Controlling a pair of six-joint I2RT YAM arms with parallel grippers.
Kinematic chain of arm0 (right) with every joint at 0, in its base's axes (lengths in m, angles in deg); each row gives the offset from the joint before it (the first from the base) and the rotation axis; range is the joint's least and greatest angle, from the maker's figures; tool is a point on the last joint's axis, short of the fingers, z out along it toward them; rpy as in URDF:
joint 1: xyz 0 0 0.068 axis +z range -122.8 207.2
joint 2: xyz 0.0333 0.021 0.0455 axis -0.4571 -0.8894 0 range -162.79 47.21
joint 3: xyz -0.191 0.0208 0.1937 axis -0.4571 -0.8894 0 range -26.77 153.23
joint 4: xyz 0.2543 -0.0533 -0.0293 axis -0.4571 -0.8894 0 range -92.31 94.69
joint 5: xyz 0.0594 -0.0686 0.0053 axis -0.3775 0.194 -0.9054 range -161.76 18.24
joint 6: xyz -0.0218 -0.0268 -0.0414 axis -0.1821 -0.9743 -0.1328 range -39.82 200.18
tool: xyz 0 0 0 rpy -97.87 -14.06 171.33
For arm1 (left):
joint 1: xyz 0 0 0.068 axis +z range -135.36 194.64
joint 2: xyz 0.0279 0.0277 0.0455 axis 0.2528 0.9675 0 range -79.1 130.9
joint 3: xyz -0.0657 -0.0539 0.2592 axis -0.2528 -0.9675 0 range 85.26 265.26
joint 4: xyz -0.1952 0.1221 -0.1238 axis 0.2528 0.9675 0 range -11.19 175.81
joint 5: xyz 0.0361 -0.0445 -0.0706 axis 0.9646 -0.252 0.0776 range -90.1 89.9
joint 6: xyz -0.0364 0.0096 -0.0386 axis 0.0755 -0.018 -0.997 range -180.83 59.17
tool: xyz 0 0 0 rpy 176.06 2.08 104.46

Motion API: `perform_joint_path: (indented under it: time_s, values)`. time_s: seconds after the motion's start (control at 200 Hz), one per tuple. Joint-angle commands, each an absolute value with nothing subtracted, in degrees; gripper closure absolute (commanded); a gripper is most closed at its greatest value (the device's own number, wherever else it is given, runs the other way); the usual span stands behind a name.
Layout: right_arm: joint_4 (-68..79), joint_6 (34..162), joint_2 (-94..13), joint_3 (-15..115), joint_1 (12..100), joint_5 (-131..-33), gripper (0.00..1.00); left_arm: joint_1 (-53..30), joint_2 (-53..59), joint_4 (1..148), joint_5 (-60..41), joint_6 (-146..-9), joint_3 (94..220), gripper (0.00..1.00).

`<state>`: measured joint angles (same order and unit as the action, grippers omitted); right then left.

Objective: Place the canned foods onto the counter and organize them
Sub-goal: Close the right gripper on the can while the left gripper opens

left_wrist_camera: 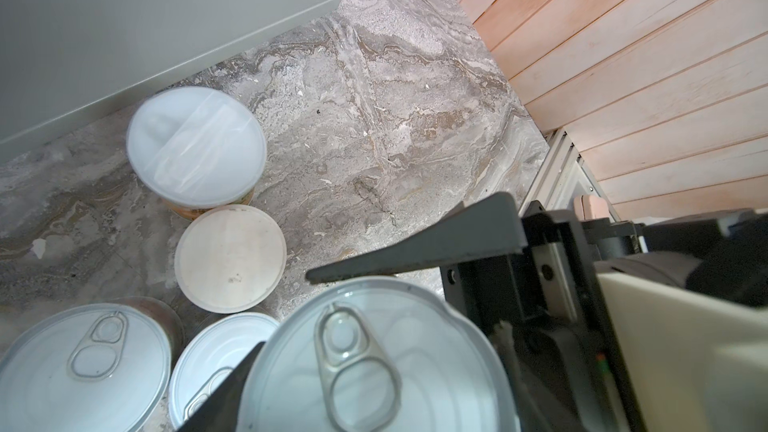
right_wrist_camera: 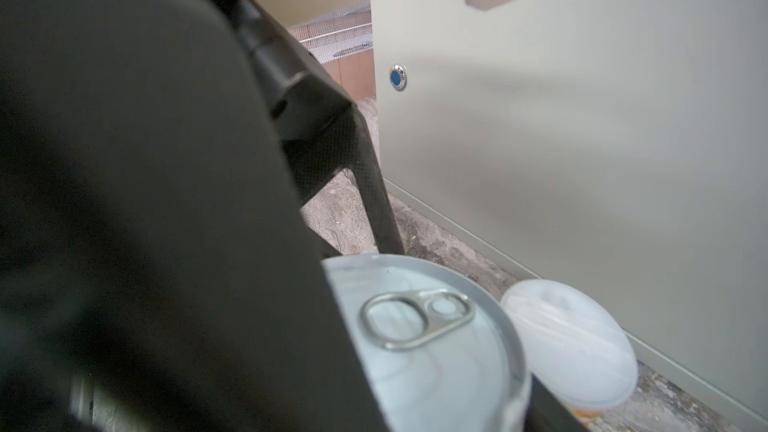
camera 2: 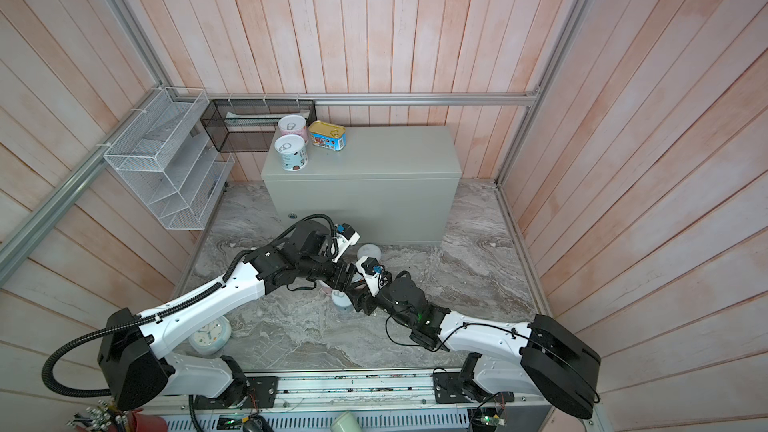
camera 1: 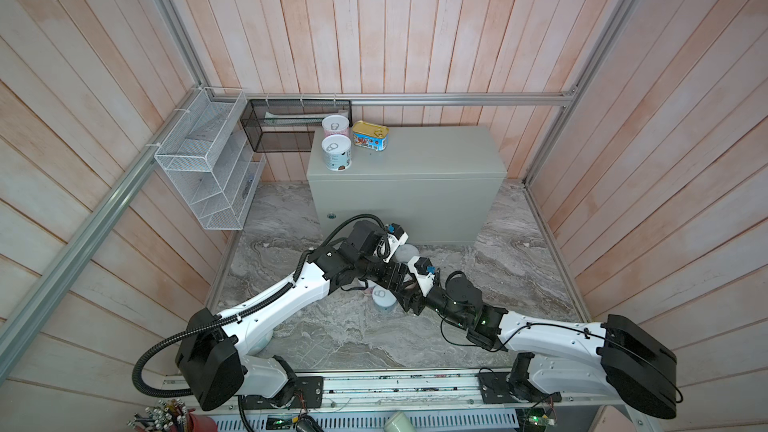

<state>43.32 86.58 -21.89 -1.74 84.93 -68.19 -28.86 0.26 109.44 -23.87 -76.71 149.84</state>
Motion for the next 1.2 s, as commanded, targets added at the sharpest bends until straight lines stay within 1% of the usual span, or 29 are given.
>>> perform_joint_path:
  time_s: [0.0,0.165,0.305,0.45,0.475,0.49,0.5,0.935,1.195]
  values:
    - [47.46,88.82,-21.07,-1.83,84.20,-63.23,0.38,-29.39,-0.76,109.14,-27.92,-77.21,148.98,0.38]
    - [47.10,90.20,-19.24,-2.39,84.13,-61.40,0.38,-29.19,-1.72,108.31,-27.00,-78.14,147.89,0.22]
    - [46.99,90.64,-17.16,-3.06,84.08,-60.45,0.38,-28.88,-2.54,106.82,-27.16,-79.33,146.36,0.17]
    - [44.96,91.55,-15.99,-2.42,84.07,-60.27,0.39,-28.89,-2.69,105.82,-27.77,-80.25,145.49,0.07]
    - [44.65,91.76,-15.78,-2.29,84.09,-60.17,0.39,-28.86,-2.84,105.64,-27.90,-80.42,145.39,0.05]
    - [44.53,91.85,-15.72,-2.32,84.11,-60.09,0.39,-28.86,-2.98,105.43,-27.95,-80.57,145.30,0.01]
    - [44.44,91.87,-15.61,-2.29,84.10,-60.08,0.39,-28.91,-3.09,105.37,-27.96,-80.60,145.29,0.00]
    - [43.25,93.44,-14.14,-2.88,84.12,-55.79,0.40,-28.17,-10.02,102.71,-21.07,-82.99,141.78,0.00]
    - [36.03,94.33,-14.33,4.15,84.15,-54.85,0.40,-27.14,-17.74,101.34,-13.94,-85.52,136.91,0.00]
